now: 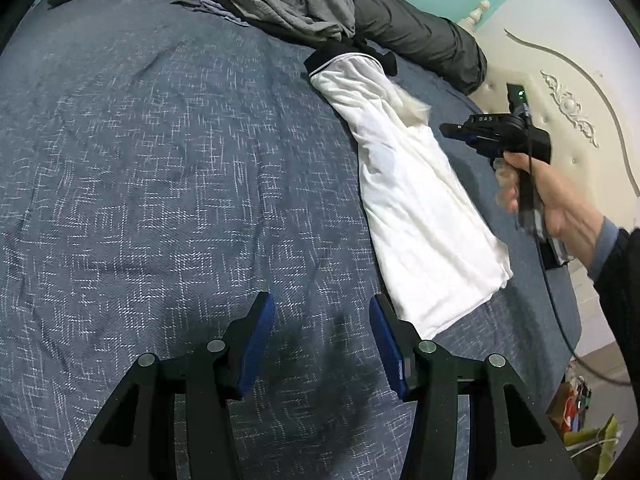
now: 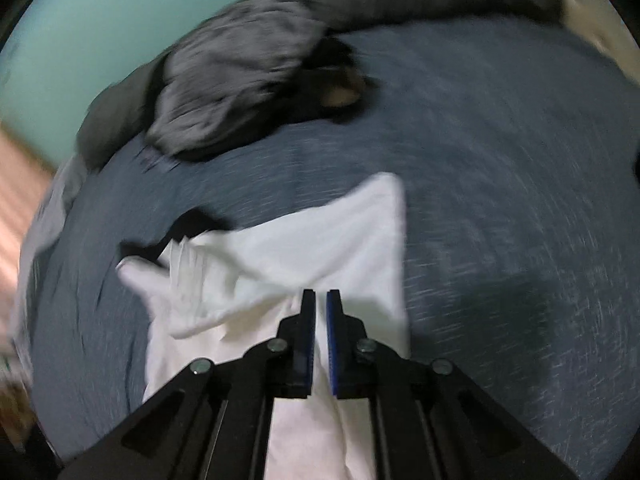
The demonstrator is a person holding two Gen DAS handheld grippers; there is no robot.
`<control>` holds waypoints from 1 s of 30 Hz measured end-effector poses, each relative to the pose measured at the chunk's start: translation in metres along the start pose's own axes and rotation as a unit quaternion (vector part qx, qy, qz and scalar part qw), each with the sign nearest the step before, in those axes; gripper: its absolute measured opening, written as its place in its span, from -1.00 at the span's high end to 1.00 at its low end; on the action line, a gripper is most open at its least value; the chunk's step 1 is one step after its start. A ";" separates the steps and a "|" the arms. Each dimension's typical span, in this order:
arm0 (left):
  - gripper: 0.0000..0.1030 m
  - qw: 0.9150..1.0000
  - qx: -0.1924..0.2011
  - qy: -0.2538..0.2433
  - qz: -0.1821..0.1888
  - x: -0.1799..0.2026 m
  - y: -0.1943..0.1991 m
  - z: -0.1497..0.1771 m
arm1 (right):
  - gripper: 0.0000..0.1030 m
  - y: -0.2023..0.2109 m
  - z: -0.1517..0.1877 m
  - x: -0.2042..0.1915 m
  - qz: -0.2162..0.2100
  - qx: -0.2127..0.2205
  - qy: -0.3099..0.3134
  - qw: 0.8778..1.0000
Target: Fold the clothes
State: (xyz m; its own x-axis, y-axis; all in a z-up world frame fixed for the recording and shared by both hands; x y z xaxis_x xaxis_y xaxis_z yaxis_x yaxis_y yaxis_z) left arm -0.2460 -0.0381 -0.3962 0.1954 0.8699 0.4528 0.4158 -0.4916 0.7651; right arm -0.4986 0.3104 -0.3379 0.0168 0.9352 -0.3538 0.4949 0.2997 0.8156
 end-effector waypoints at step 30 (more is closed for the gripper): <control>-0.06 1.000 -0.018 -0.007 0.013 0.007 -0.011 0.005 | 0.80 -0.021 0.037 -0.098 0.028 0.022 0.335 0.941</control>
Point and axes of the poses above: each gripper's, at about its wrist camera, not at the fingertips, and y roughly against the way its jaws point, x to its right, z to its underside, the point moved 2 cm from there along -y, roughly the way its jaws point
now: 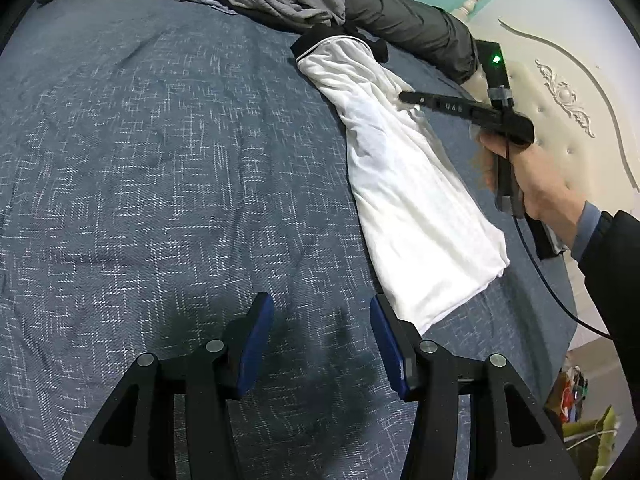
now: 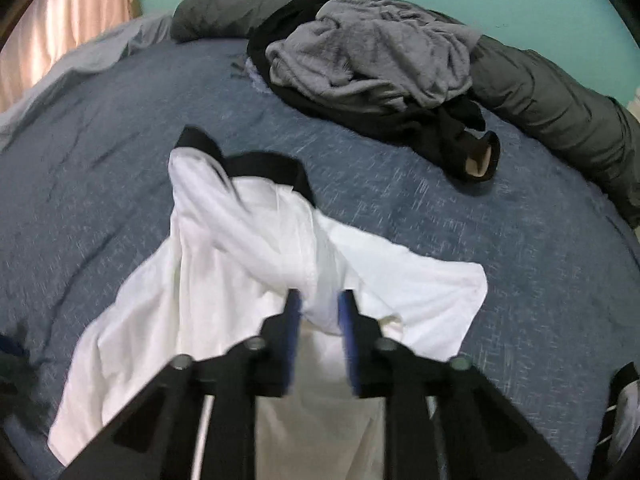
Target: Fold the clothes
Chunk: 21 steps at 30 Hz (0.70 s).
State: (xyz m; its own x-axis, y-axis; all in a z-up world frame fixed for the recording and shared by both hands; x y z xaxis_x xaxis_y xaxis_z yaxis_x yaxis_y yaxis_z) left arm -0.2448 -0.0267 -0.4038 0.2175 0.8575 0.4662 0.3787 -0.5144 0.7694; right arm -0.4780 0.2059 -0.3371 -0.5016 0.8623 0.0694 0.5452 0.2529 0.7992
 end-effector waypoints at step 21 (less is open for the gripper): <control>-0.06 1.000 -0.012 -0.003 0.004 0.000 -0.007 0.002 | 0.90 -0.016 -0.036 0.102 0.039 -0.020 -0.229 0.973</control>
State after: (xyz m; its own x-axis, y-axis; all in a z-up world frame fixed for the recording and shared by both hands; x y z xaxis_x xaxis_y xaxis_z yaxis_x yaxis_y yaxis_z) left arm -0.2455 -0.0230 -0.4105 0.2252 0.8538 0.4694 0.3547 -0.5205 0.7766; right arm -0.5616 0.2742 -0.3213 -0.1036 0.9855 -0.1344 0.5393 0.1692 0.8249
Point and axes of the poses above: each gripper's, at about its wrist camera, not at the fingertips, and y roughly against the way its jaws point, x to its right, z to its underside, the point moved 2 cm from there along -y, roughly the way its jaws point
